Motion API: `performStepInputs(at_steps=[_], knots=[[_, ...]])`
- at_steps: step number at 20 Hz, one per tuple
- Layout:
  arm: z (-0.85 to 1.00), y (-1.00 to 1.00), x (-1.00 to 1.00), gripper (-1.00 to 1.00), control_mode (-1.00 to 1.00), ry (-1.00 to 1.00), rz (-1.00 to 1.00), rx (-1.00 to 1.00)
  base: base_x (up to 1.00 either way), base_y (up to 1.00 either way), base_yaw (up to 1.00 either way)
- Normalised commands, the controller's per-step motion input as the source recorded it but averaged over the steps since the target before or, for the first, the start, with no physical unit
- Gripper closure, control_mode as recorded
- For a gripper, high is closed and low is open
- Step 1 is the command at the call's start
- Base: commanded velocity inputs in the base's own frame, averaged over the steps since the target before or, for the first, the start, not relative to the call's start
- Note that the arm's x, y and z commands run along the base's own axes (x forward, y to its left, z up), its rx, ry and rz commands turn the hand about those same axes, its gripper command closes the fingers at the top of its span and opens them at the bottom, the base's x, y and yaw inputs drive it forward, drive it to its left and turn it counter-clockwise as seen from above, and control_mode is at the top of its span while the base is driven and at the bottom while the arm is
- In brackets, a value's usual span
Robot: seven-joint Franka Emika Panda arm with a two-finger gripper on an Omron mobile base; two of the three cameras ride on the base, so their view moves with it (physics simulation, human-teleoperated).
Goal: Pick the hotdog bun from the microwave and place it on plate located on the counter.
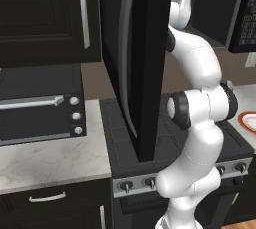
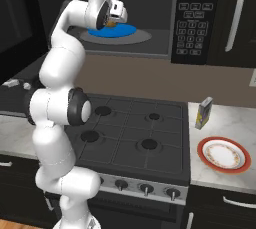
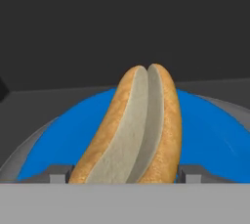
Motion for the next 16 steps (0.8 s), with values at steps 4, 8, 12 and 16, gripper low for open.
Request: performStepInputs(at_steps=[4, 8, 12, 16], knots=[[-0.02, 0.0, -0.95, 1.0, -1.0, -0.22, 0.0, 0.0, 0.0, 0.0, 0.0], [0.0, -0.09, -1.0, 1.0, -1.0, -0.21, 0.0, 0.0, 0.0, 0.0, 0.0], [0.0, -0.22, -1.0, 1.0, -1.0, -0.1, 0.0, 0.0, 0.0, 0.0, 0.0], [0.0, -0.36, -1.0, 1.0, -1.0, 0.0, 0.0, 0.0, 0.0, 0.0, 0.0]])
